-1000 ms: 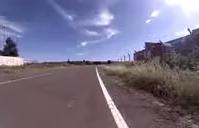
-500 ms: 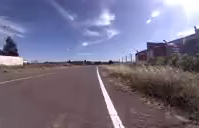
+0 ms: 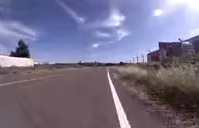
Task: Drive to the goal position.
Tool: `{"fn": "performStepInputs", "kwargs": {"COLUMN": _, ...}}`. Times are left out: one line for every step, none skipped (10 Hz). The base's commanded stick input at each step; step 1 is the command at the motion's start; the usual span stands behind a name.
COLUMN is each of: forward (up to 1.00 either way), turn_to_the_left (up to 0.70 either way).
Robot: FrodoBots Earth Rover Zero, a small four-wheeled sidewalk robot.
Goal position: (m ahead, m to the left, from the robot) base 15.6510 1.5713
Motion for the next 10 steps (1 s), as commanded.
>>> {"fn": "performStepInputs", "kwargs": {"forward": 1.0, "turn_to_the_left": 0.0}}
{"fn": "performStepInputs", "kwargs": {"forward": 1.0, "turn_to_the_left": 0.0}}
{"fn": "performStepInputs", "kwargs": {"forward": 1.0, "turn_to_the_left": 0.0}}
{"fn": "performStepInputs", "kwargs": {"forward": 1.0, "turn_to_the_left": 0.0}}
{"fn": "performStepInputs", "kwargs": {"forward": 1.0, "turn_to_the_left": 0.0}}
{"fn": "performStepInputs", "kwargs": {"forward": 1.0, "turn_to_the_left": 0.0}}
{"fn": "performStepInputs", "kwargs": {"forward": 1.0, "turn_to_the_left": 0.0}}
{"fn": "performStepInputs", "kwargs": {"forward": 1.0, "turn_to_the_left": 0.0}}
{"fn": "performStepInputs", "kwargs": {"forward": 1.0, "turn_to_the_left": 0.0}}
{"fn": "performStepInputs", "kwargs": {"forward": 1.0, "turn_to_the_left": 0.0}}
